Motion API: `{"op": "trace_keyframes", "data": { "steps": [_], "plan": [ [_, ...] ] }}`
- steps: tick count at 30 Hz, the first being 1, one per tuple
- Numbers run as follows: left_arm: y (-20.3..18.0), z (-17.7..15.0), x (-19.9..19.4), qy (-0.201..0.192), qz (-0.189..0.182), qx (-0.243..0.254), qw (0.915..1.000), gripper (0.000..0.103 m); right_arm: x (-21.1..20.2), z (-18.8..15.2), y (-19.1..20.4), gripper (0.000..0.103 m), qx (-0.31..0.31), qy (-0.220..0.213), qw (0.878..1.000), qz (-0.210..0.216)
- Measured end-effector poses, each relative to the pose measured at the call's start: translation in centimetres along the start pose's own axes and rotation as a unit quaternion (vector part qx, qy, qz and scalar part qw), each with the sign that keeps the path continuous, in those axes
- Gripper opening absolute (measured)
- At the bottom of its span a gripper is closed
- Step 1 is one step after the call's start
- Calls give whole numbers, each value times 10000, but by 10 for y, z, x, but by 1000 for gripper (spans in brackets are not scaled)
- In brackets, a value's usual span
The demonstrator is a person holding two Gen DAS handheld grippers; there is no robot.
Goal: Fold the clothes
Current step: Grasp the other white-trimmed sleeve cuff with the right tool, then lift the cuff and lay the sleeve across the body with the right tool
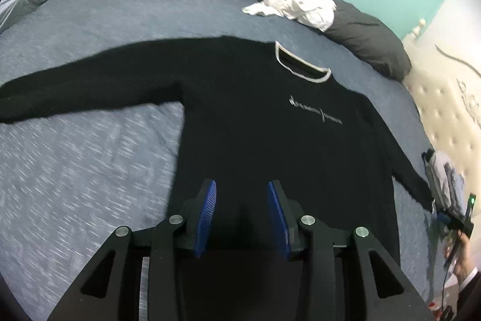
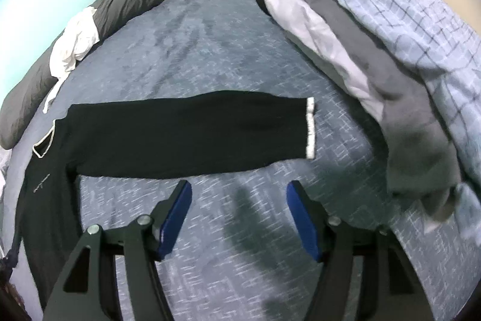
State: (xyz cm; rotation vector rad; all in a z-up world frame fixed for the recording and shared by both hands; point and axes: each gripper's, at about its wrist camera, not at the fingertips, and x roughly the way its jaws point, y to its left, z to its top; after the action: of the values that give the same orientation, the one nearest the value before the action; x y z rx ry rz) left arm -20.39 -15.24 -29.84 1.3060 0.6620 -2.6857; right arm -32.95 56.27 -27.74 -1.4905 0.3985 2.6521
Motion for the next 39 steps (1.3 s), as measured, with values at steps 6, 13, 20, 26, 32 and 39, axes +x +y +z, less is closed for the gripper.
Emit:
{"op": "trace_keyframes", "data": {
  "steps": [6,13,20,26,32,39],
  "plan": [
    [-7,-17,4,-109,-24,-91,9999,42,12,4,-9,67,71,-85,9995,-303],
    [-18,-27,5,-185,-76,134,9997,44,28,9,-17,67,168,-141,9979,-615],
    [-11,-35,3,-261,-156,60,9995,45,51,14,-17,67,352,-68,9948,-954],
    [-5,-37,2,-304,-145,28,9994,46,61,17,-12,67,336,-95,9929,-1134],
    [-5,-38,4,-321,-101,62,9994,46,60,16,-10,39,183,-228,9906,-1338],
    [-7,-39,5,-315,-98,66,9994,46,49,16,2,12,-257,-471,9901,-1296]
  ]
}}
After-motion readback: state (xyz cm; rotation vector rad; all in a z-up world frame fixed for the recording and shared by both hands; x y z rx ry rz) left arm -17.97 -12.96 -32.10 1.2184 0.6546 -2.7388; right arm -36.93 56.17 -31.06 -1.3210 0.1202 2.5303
